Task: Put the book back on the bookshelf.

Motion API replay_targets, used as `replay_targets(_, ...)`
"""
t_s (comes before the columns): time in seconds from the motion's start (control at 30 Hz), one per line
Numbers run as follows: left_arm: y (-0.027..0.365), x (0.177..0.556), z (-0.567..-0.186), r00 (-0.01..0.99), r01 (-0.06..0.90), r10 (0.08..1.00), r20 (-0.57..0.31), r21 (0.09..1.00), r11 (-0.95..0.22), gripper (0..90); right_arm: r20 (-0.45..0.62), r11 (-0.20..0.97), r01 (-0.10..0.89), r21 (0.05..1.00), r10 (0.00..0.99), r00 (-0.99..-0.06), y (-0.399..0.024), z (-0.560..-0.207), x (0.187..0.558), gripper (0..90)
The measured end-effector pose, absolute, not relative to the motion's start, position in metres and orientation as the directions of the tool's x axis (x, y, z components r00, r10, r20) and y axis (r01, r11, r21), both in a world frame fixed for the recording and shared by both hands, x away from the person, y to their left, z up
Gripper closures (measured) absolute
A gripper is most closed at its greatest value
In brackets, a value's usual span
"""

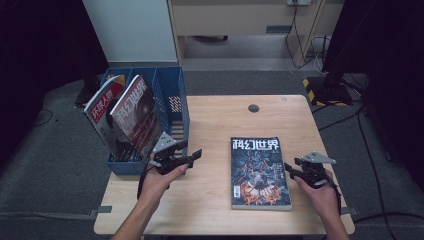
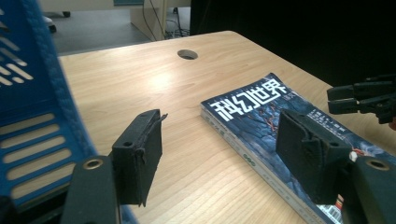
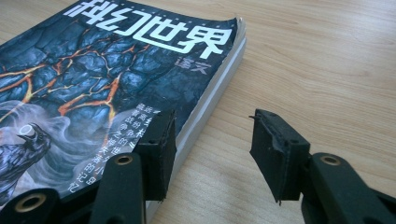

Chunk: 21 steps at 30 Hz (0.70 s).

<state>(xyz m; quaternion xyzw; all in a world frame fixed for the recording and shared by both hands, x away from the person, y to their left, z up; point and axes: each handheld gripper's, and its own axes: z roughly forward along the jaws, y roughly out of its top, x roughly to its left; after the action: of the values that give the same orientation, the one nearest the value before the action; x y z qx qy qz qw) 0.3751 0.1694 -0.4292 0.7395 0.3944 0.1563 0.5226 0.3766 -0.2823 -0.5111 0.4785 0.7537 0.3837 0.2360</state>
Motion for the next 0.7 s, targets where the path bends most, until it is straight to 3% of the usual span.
replay_targets(0.7, 0.092, 0.386, -0.492, 0.688, 0.512, 0.672, -0.274, 0.840, -0.182, 29.5, 0.070, 0.232, 0.530, 0.815, 0.870, -0.488, -0.265, -0.511, 0.375, 36.7)
